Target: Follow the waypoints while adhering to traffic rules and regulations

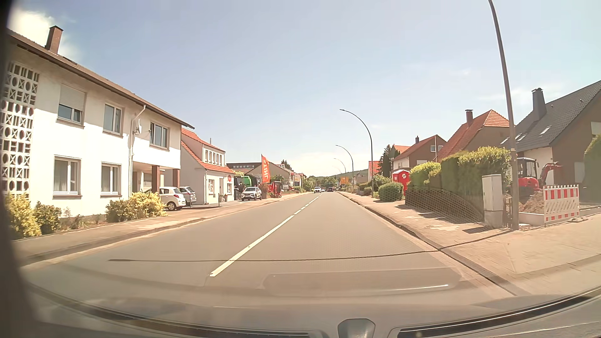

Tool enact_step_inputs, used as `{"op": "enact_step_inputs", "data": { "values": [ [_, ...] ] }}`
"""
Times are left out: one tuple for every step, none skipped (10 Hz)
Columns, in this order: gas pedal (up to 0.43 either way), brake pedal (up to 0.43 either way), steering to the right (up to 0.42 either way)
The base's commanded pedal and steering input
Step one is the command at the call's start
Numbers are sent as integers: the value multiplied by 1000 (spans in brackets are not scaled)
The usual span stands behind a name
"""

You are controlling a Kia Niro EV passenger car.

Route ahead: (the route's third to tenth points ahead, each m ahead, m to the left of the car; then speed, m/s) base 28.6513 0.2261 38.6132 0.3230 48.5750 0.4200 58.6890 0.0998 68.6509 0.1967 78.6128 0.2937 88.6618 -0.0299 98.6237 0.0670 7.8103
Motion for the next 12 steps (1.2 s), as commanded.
{"op": "enact_step_inputs", "data": {
  "values": [
    [248, 6, -2],
    [248, 6, 3],
    [248, 6, 8],
    [248, 6, 9],
    [248, 6, 9],
    [248, 6, 9],
    [248, 6, 9],
    [260, 6, 8],
    [260, 12, 7],
    [268, 6, 7],
    [268, 6, 6],
    [268, 6, 5]
  ]
}}
